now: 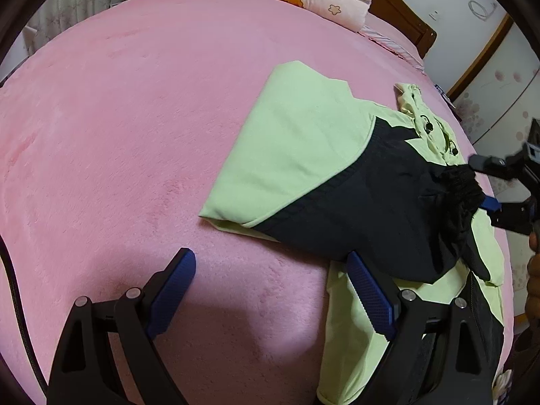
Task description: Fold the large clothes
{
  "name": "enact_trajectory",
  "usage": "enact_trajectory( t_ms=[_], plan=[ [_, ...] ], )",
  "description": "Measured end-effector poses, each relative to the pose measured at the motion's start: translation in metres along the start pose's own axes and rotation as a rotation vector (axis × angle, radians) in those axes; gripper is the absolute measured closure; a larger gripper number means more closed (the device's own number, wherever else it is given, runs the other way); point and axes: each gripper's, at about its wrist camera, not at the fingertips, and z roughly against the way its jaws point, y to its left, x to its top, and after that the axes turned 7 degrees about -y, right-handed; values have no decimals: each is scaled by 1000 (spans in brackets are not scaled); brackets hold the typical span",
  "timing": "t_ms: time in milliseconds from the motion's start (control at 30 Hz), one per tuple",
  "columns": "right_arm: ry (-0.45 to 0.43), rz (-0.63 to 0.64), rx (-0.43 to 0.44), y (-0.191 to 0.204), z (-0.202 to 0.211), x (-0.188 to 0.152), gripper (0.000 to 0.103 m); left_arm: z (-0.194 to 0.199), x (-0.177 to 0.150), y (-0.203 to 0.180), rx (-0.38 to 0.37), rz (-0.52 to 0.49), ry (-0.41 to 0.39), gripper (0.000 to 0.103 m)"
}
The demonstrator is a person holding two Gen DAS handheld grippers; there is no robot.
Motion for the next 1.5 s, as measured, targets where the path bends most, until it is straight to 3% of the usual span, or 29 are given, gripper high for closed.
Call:
enact_trajectory(
  t_ms=[200,300,367,467,600,700,767,967,1067,1167,1367,1500],
  plan=[
    [73,66,-251,5,-30,2,49,0,1,-4,-3,-13,5,13],
    [90,166,-313,13,-37,0,93,0,1,-8,-5,-27,8,13],
    [57,234,-324,23,-30,-2,93,-1,1,-12,-3,-42,10,13],
    [-79,403,-359,52,4,-1,94,-3,0,-20,0,-67,15,13],
    [-302,572,-329,88,67,7,94,-7,1,-35,12,-93,9,13],
    [-401,667,-335,111,95,12,94,-10,6,-44,39,-94,-12,13],
    [-444,689,-336,122,107,17,94,-12,13,-46,46,-58,-19,23],
    [-569,688,-361,130,145,33,94,-15,29,-49,57,17,-19,37],
    [-599,649,-389,115,158,40,94,-21,30,-58,52,8,11,61],
    [-590,594,-422,83,170,47,94,-20,29,-66,52,-15,7,76],
    [-463,428,-517,-13,161,60,94,-19,33,-85,50,-61,7,85],
    [-344,332,-577,-79,132,58,94,-18,32,-94,72,-115,11,86]
  ],
)
